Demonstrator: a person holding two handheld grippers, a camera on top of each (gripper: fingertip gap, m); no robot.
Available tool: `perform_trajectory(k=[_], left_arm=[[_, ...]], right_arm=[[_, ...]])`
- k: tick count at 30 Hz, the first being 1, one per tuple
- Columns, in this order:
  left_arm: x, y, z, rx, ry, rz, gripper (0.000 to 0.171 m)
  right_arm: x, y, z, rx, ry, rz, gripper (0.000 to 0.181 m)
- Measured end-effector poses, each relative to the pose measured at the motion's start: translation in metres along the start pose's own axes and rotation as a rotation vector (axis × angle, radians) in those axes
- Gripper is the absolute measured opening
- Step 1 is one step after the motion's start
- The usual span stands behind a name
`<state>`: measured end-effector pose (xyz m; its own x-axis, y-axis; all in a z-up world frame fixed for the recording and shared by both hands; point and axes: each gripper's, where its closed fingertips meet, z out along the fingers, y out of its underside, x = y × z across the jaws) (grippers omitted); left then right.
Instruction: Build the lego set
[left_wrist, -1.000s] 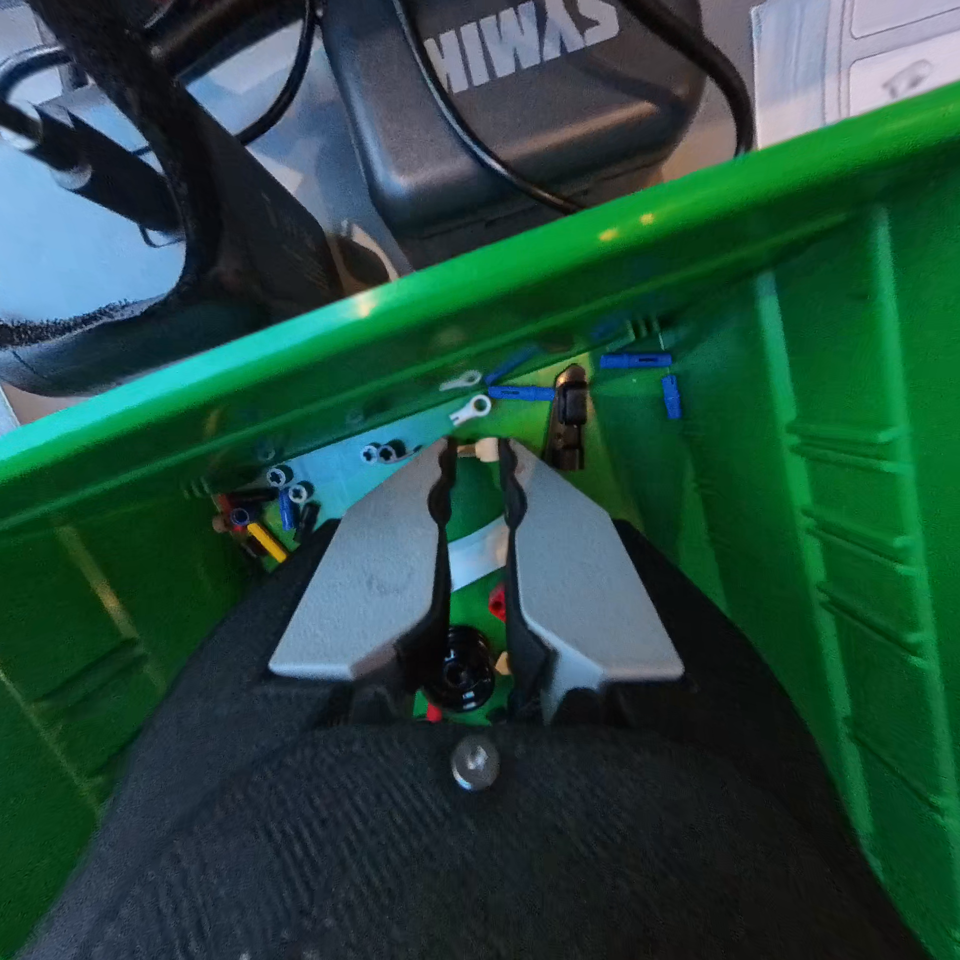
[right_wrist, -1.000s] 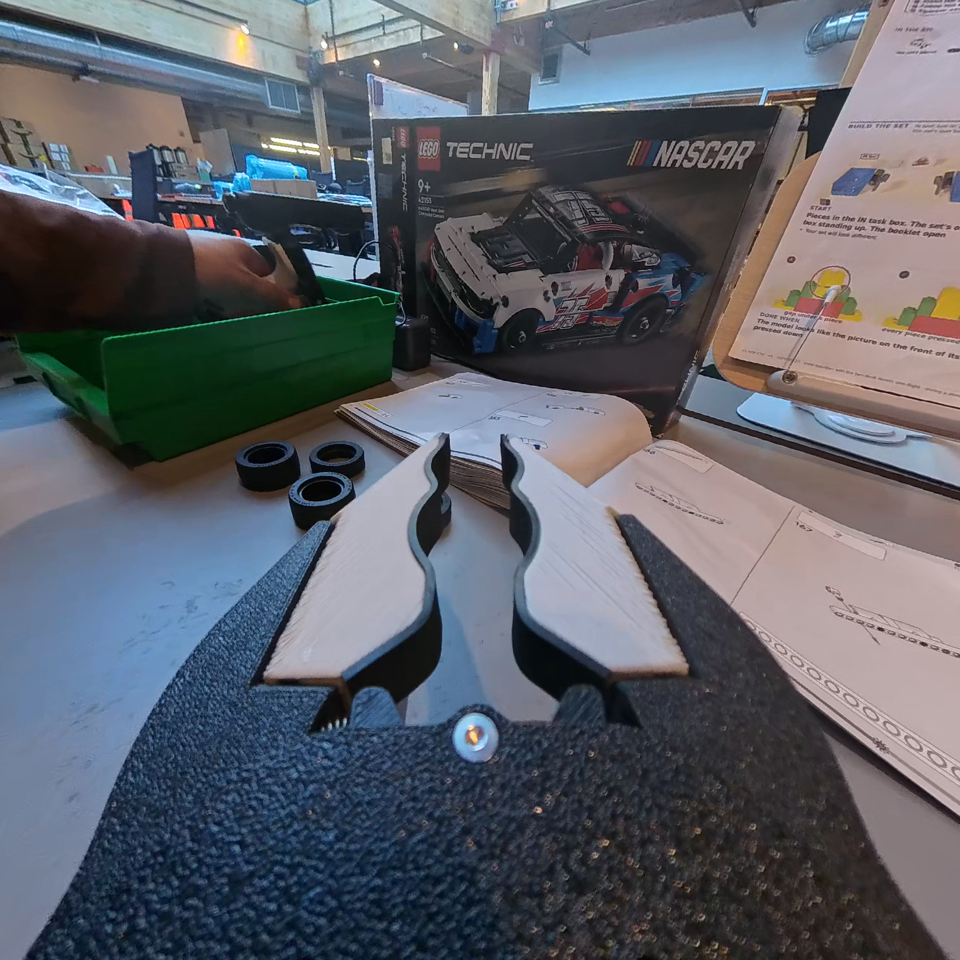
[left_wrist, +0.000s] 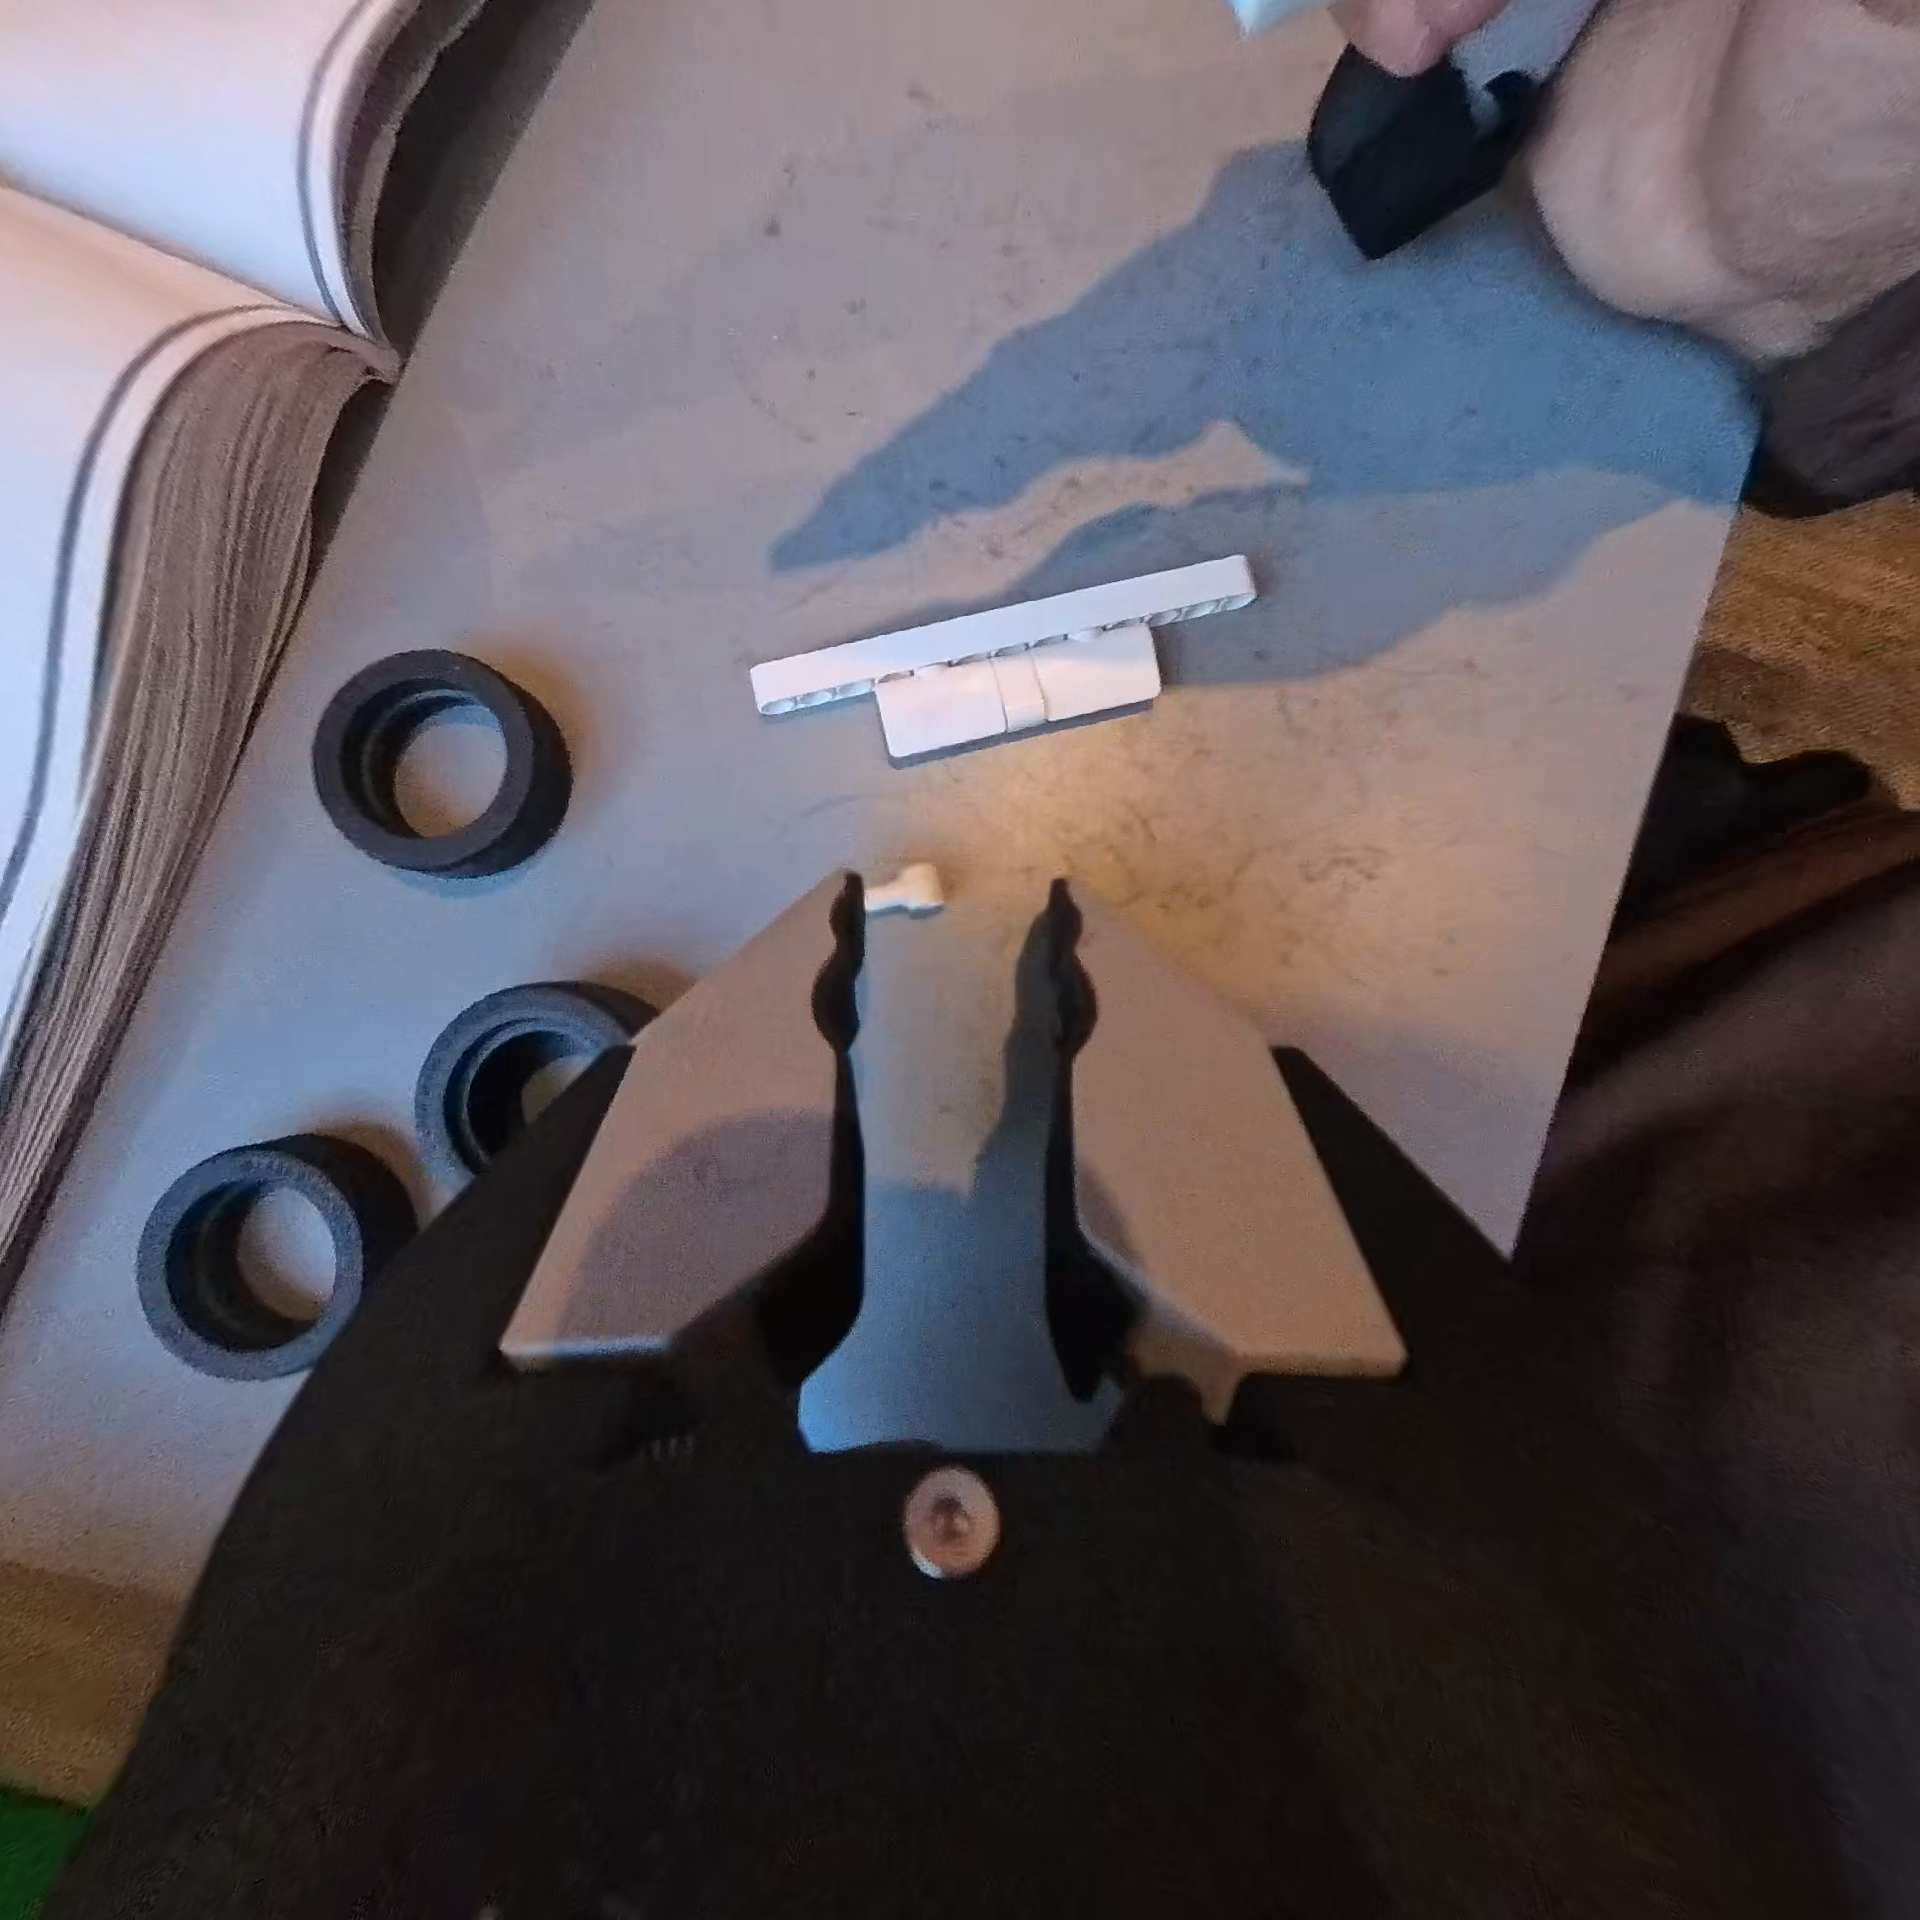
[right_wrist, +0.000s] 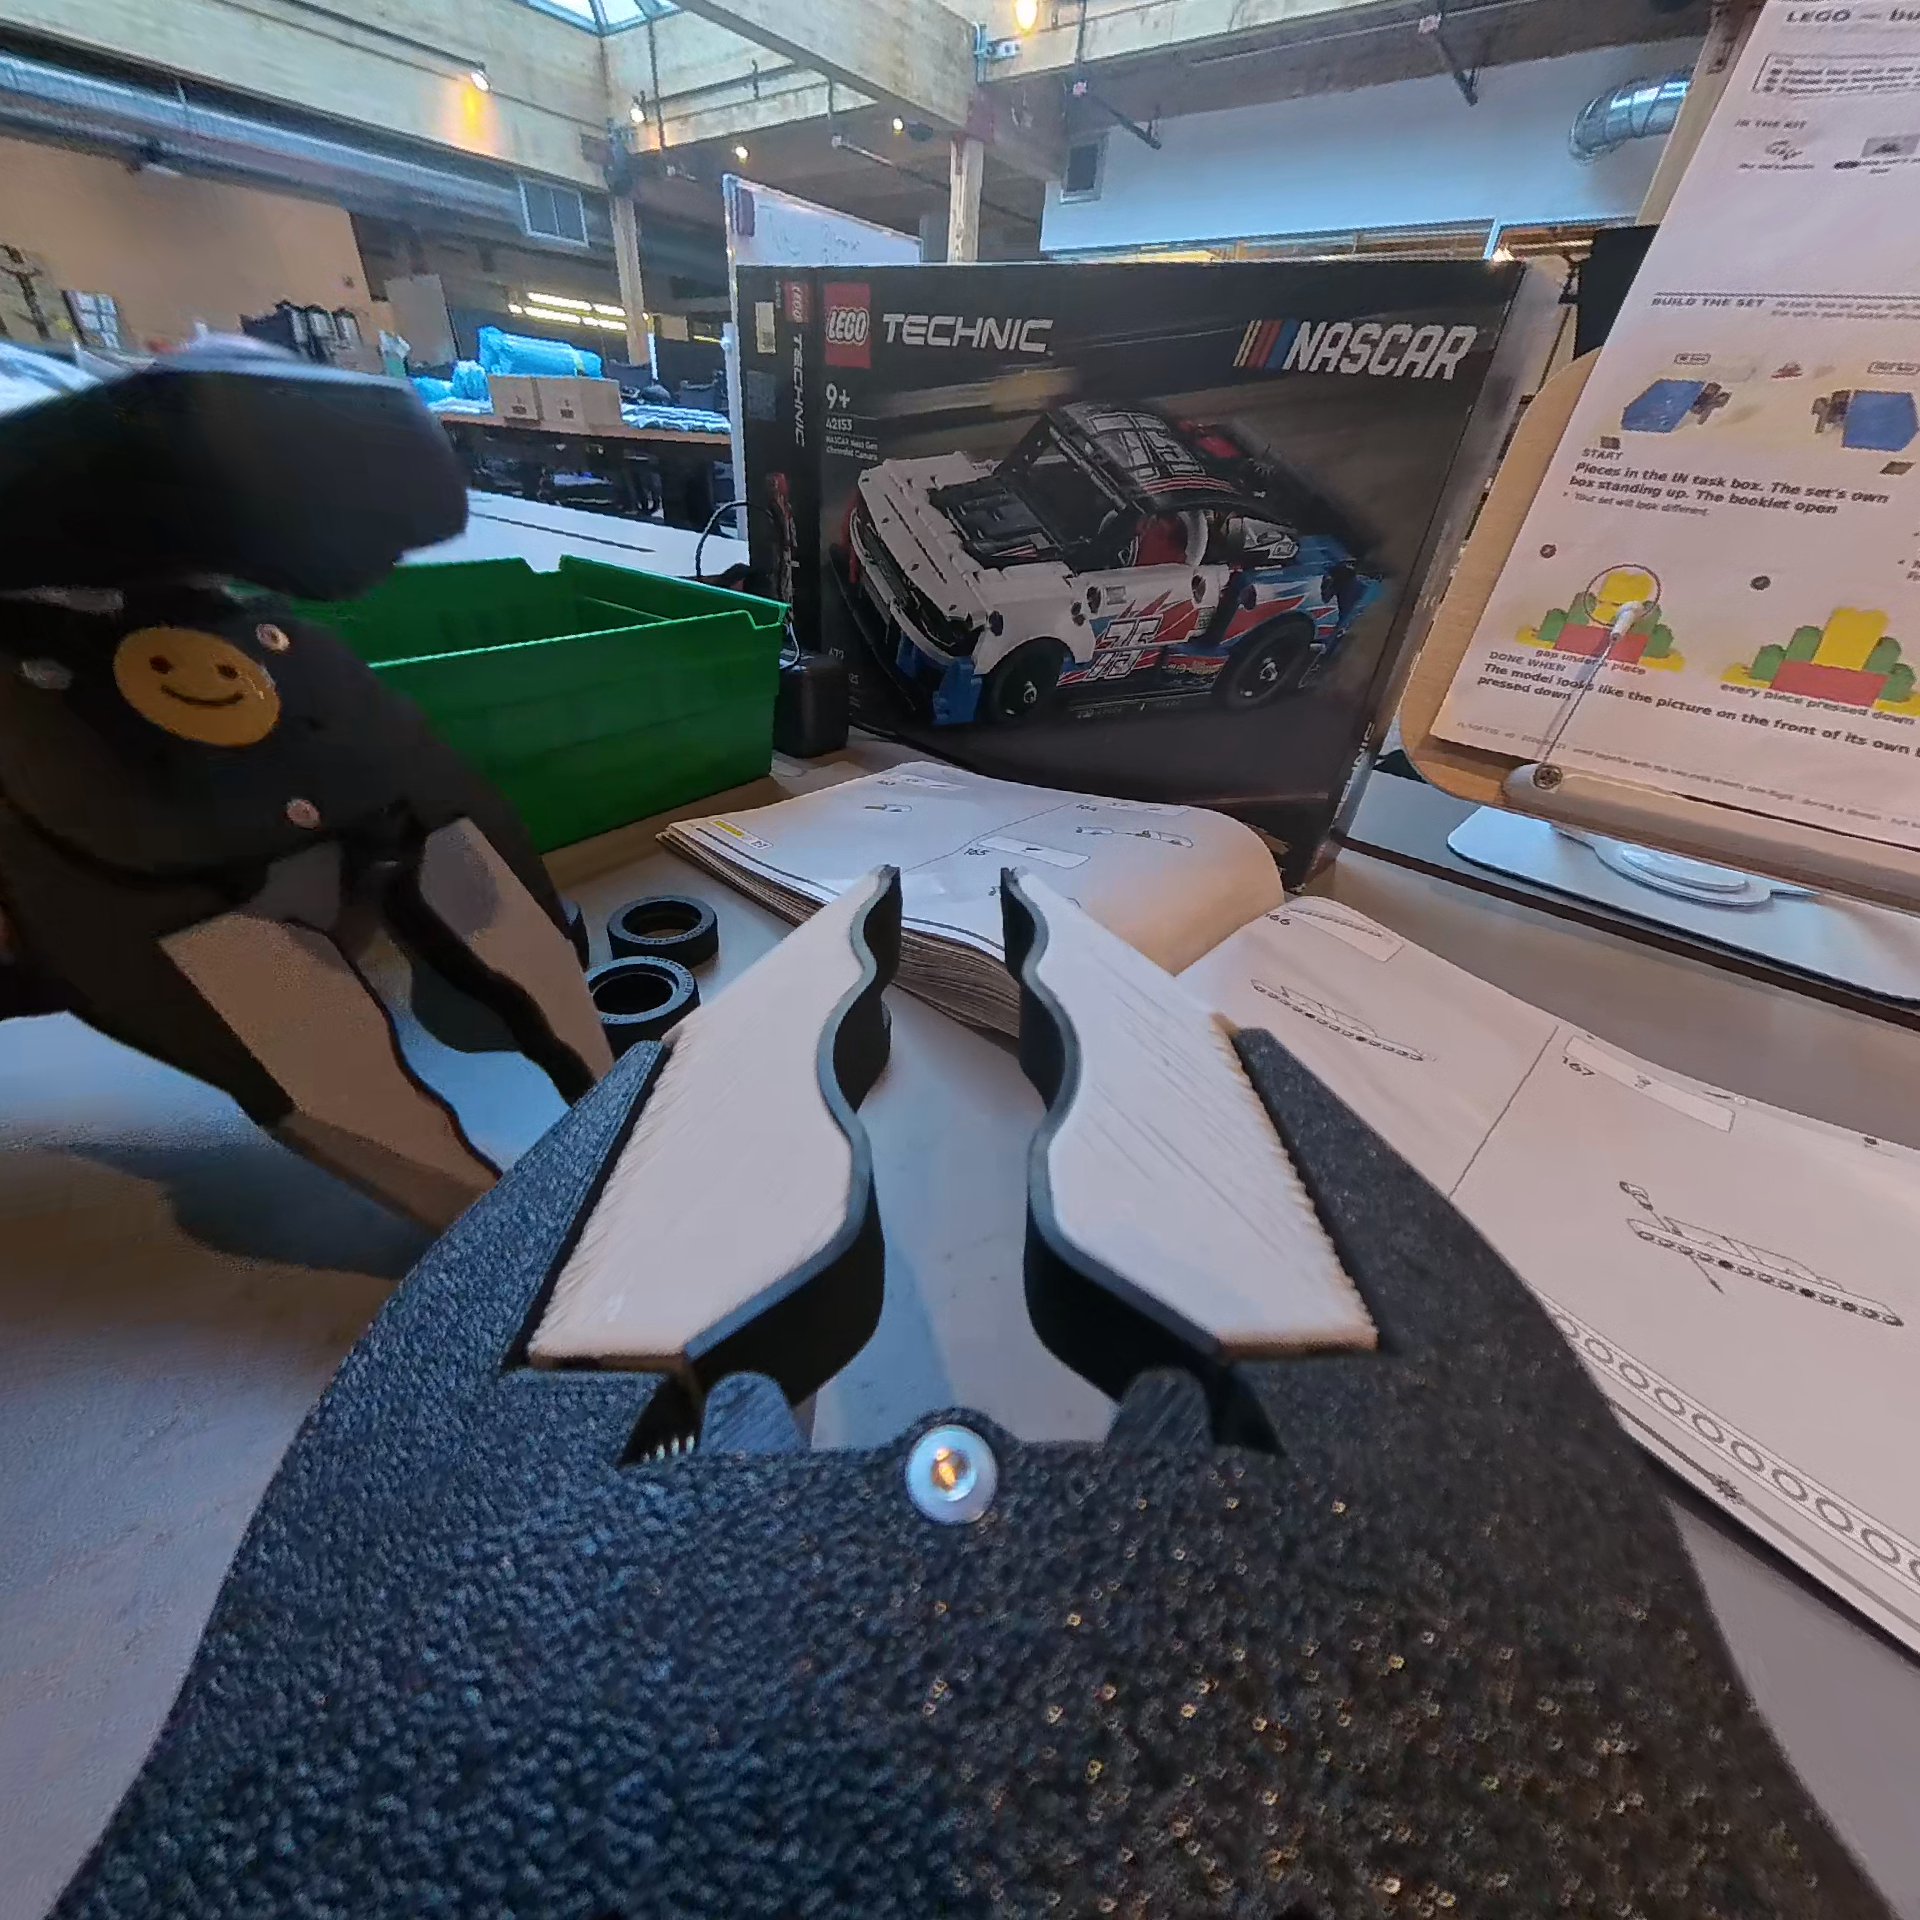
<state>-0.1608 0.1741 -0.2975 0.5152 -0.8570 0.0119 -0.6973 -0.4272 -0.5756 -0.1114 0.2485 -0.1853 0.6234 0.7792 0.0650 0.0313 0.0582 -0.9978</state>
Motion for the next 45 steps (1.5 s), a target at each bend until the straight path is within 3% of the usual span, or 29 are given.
perform_trajectory(k=[5,7,10,12,13,14,18,23,30,38,45], left_arm=[[-0.02,-0.008,-0.046,0.067,-0.066,-0.093,0.035],[-0.042,-0.016,-0.083,0.117,-0.17,-0.16,0.019],[-0.113,-0.019,-0.173,0.278,-0.411,-0.326,0.007],[-0.174,0.004,-0.222,0.335,-0.558,-0.477,0.008],[-0.202,0.023,-0.231,0.305,-0.587,-0.548,0.016],[-0.226,0.045,-0.23,0.25,-0.59,-0.621,0.027],[-0.304,0.113,-0.194,0.125,-0.591,-0.85,0.03],[-0.339,0.155,-0.148,0.029,-0.606,-0.993,0.032],[-0.338,0.165,-0.123,-0.016,-0.58,-1.022,0.028],[-0.341,0.176,-0.123,-0.087,-0.648,-0.961,0.015],[-0.336,0.175,-0.121,-0.089,-0.63,-0.914,0.013]], right_arm=[[-0.001,0.003,0.002,-0.012,-0.006,0.001,0.018],[0.0,0.004,0.003,-0.017,-0.004,0.001,0.018],[0.001,0.006,0.005,-0.028,-0.002,0.006,0.018],[0.0,0.008,0.006,-0.038,-0.004,0.008,0.018],[0.0,0.009,0.008,-0.044,-0.006,0.008,0.018],[-0.001,0.011,0.009,-0.051,-0.008,0.005,0.018],[-0.002,0.015,0.012,-0.073,-0.006,-0.017,0.018],[0.0,0.016,0.011,-0.08,0.008,-0.019,0.018],[-0.001,0.016,0.011,-0.077,0.0,-0.015,0.018],[-0.001,0.011,0.008,-0.051,-0.004,-0.001,0.017],[-0.002,0.011,0.008,-0.05,-0.007,-0.006,0.017]])
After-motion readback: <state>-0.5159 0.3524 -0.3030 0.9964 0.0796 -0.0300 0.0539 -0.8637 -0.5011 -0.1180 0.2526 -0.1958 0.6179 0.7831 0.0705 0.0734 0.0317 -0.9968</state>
